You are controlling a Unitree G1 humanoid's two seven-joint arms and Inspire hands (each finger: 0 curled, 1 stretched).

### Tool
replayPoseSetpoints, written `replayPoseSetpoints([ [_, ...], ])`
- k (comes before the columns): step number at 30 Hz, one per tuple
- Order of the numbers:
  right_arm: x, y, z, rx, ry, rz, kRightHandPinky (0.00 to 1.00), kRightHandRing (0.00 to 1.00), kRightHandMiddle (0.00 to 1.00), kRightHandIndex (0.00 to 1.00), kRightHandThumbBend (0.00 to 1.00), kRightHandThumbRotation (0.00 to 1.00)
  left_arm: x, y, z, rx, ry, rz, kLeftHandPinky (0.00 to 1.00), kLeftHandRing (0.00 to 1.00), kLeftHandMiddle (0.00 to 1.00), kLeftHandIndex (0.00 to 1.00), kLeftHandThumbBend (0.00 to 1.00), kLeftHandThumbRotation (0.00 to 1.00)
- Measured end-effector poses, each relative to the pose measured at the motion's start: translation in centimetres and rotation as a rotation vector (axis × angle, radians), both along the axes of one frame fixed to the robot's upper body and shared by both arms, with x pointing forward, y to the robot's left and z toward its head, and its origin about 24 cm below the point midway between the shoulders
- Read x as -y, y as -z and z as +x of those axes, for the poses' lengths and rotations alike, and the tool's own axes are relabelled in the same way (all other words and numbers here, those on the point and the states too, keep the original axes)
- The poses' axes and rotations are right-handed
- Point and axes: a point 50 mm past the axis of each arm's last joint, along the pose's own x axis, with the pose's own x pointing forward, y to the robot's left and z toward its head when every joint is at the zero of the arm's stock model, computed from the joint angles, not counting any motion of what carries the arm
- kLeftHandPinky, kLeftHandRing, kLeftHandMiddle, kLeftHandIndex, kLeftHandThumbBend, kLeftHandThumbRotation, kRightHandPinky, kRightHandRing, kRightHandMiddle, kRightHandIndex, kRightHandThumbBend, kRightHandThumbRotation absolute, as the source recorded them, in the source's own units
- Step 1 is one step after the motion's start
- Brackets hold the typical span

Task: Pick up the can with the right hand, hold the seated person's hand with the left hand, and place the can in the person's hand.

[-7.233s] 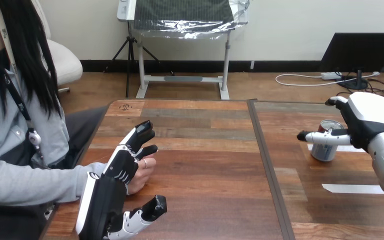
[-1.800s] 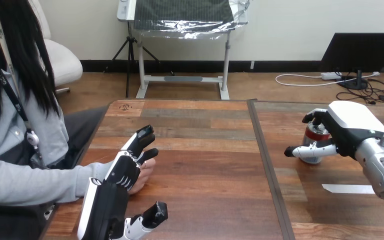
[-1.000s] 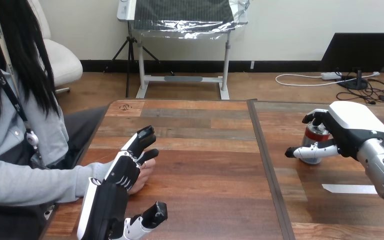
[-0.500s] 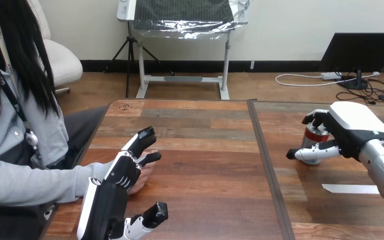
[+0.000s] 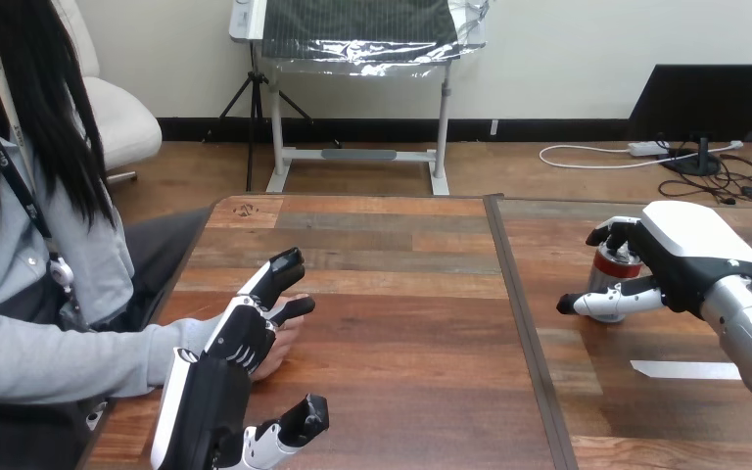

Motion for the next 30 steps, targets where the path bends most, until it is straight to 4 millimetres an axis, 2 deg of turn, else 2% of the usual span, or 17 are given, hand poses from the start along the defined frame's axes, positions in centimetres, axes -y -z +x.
replayPoseSetpoints([
  [18,-0.05,-0.03,-0.2,0.008,-0.03,0.009,0.74,0.78,0.78,0.77,0.9,0.64,0.09,0.03,0.03,-0.004,0.007,-0.002,0.78,0.9,0.9,0.86,1.0,0.66],
  [30,0.6,-0.27,-0.51,0.01,-0.038,0.004,0.71,0.77,0.77,0.77,0.92,0.65,0.14,0.02,0.06,-0.003,0.006,-0.002,0.79,0.89,0.9,0.86,1.0,0.67],
])
